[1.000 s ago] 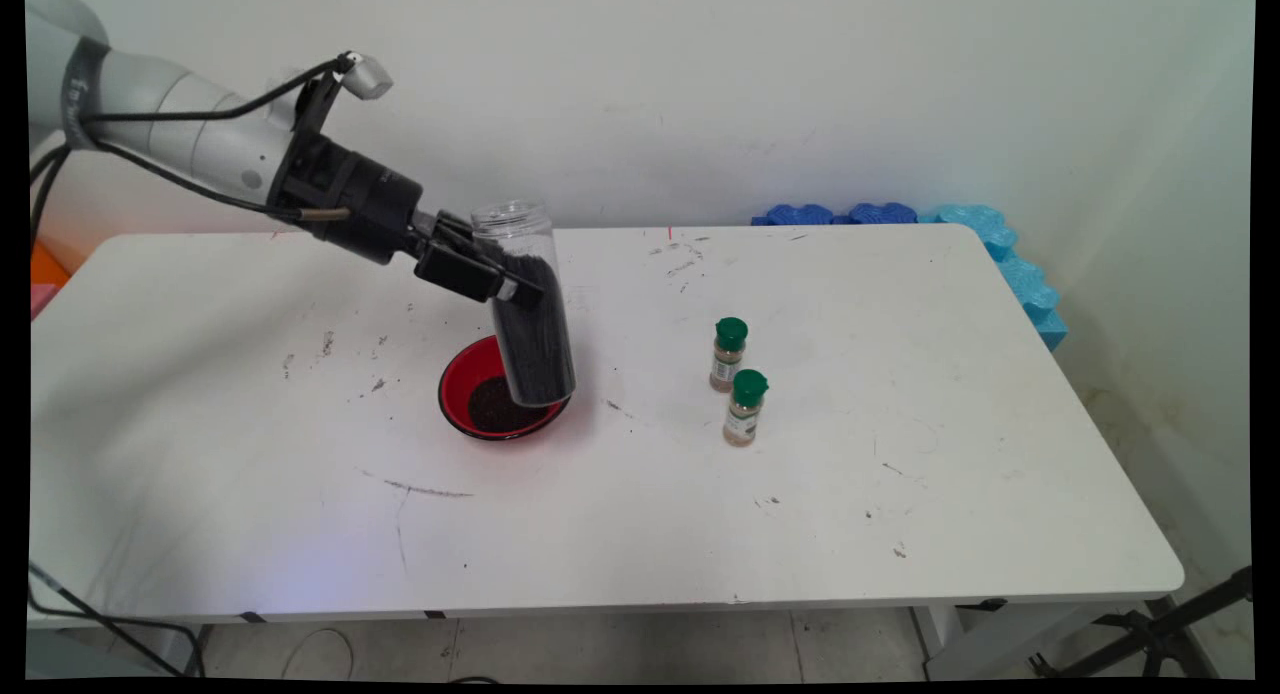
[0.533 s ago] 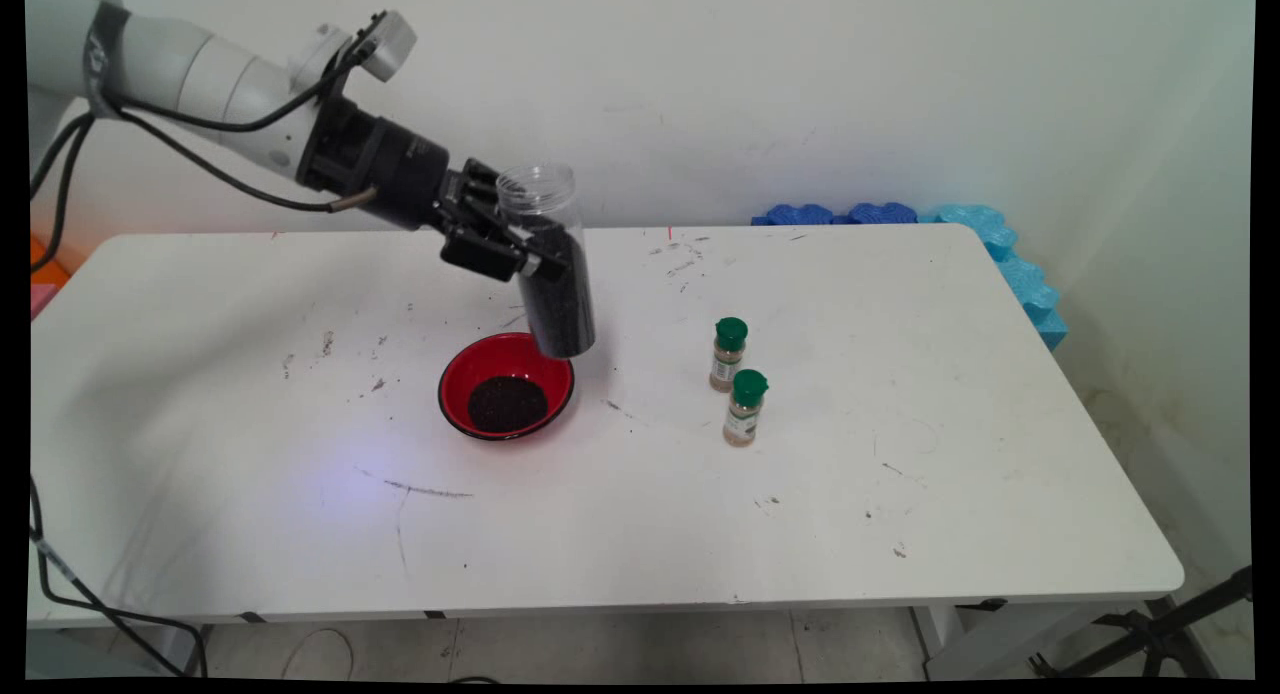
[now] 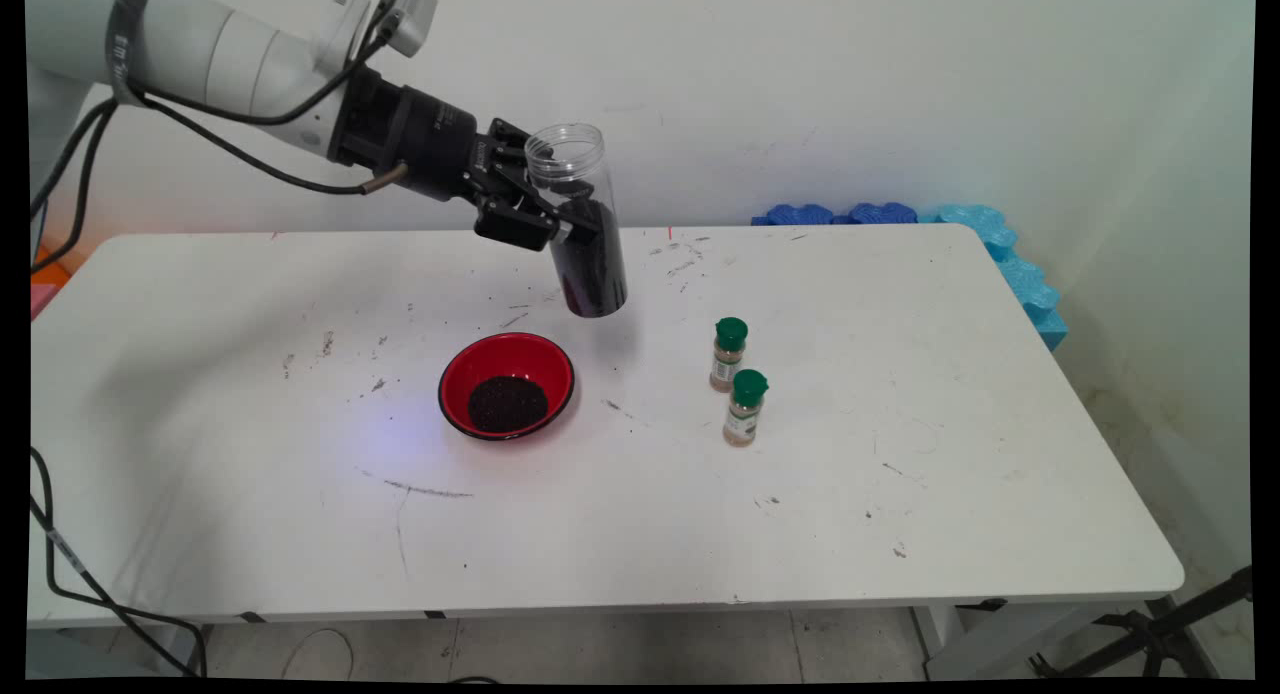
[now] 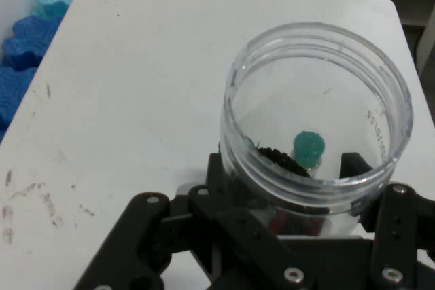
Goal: Place the picked object on the table
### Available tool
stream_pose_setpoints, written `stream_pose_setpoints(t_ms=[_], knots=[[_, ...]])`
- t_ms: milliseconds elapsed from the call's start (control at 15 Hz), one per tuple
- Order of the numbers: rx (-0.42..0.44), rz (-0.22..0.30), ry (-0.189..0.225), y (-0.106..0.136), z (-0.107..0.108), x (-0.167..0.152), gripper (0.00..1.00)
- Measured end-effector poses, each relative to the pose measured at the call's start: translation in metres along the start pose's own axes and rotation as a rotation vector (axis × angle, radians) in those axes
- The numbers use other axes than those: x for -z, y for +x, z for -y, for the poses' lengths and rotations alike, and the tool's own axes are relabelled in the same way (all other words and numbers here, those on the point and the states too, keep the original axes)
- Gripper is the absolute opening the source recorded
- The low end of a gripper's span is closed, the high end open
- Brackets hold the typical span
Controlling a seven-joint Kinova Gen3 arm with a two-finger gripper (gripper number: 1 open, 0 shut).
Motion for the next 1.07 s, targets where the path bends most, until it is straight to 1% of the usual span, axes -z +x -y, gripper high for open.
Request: stream_pose_setpoints(t_ms=[133,333,533,1067], knots=[[-0.004,-0.002,0.01,0.0,-0.001,-0.003,0.0],[0.005,0.004,0.024,-0.007,-0.003,-0.011,0.0],[0.022,0.015,0.029,-0.019,-0.006,-0.021,0.0],[0.067,0.04,0.027,-0.056,-0.017,-0.055,0.0]])
